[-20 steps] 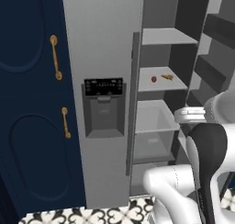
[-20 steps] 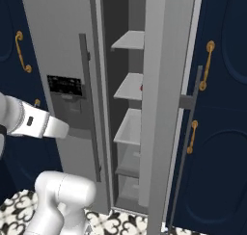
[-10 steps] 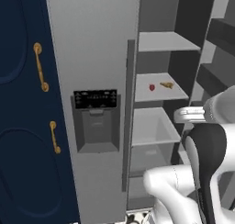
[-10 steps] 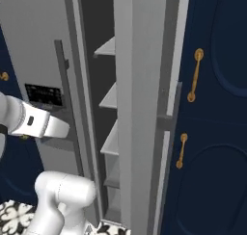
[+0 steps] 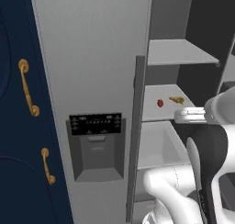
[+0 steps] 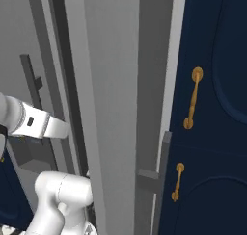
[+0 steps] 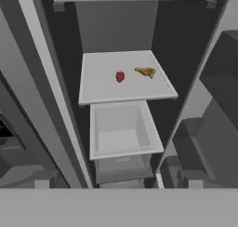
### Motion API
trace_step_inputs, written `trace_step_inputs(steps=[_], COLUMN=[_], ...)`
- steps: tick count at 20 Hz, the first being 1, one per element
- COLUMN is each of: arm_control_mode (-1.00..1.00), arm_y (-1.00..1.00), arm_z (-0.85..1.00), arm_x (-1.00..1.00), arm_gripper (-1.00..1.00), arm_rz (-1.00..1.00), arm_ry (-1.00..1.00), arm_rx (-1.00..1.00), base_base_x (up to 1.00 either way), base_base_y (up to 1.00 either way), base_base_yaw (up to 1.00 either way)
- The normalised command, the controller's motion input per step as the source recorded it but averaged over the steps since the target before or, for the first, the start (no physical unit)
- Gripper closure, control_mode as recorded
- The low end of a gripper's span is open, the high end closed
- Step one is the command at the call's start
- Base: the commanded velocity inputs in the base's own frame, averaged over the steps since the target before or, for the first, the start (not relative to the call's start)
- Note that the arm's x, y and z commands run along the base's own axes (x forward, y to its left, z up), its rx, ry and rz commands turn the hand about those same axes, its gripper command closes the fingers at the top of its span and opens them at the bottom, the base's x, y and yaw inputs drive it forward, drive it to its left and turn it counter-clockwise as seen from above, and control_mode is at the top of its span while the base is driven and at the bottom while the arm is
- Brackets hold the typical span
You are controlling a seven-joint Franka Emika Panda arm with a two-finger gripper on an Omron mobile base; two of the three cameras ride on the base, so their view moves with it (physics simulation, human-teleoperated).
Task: Take the strawberry from the fridge and place it on top of the pancake, located on the dining counter.
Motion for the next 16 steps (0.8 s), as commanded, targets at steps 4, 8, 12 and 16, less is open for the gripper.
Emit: trace_step_inputs(steps=[4, 8, 12, 16], arm_control_mode=[1.00, 1.00, -1.00, -1.00], arm_y=[0.00, 0.00, 0.00, 0.00], arm_z=[0.00, 0.00, -0.01, -0.15], arm_x=[0.00, 0.00, 0.82, 0.78], arm_gripper=[-1.00, -1.00, -1.00, -1.00], arm_rz=[0.00, 0.00, 0.00, 0.00], arm_ry=[0.00, 0.00, 0.17, 0.20], arm_rx=[0.00, 0.00, 0.03, 0.00], base_base_x=[0.79, 0.88, 0.00, 0.00], base_base_y=[-0.24, -0.12, 0.00, 0.00], base_base_yaw=[0.00, 0.00, 0.00, 0.00])
